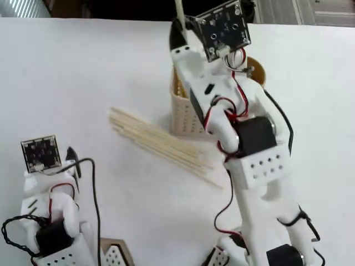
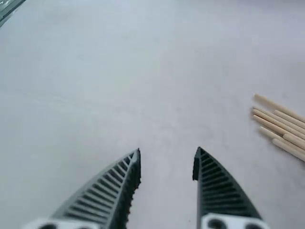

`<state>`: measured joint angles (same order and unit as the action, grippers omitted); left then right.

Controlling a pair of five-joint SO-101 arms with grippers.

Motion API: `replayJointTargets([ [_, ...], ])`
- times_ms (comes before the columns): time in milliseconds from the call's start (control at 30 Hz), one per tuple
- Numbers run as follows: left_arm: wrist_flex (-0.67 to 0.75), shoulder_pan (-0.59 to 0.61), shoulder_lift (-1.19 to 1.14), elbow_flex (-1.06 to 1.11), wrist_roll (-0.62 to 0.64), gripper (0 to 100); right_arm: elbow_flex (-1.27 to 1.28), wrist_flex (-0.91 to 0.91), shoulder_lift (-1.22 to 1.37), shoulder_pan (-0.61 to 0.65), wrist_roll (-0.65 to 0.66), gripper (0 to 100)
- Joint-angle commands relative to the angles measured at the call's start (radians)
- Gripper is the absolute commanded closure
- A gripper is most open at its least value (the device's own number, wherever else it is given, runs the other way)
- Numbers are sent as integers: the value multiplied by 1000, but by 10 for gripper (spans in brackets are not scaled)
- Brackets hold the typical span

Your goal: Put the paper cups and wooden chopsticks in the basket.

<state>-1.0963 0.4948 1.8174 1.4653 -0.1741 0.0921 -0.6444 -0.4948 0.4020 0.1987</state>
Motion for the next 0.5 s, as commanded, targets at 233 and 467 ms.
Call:
replayJointTargets([
  [233,28,12,12,-8,11,812,351,260,-35,-48,-9,981],
  [467,28,12,12,-8,11,812,373,130,-94,-50,-9,842],
])
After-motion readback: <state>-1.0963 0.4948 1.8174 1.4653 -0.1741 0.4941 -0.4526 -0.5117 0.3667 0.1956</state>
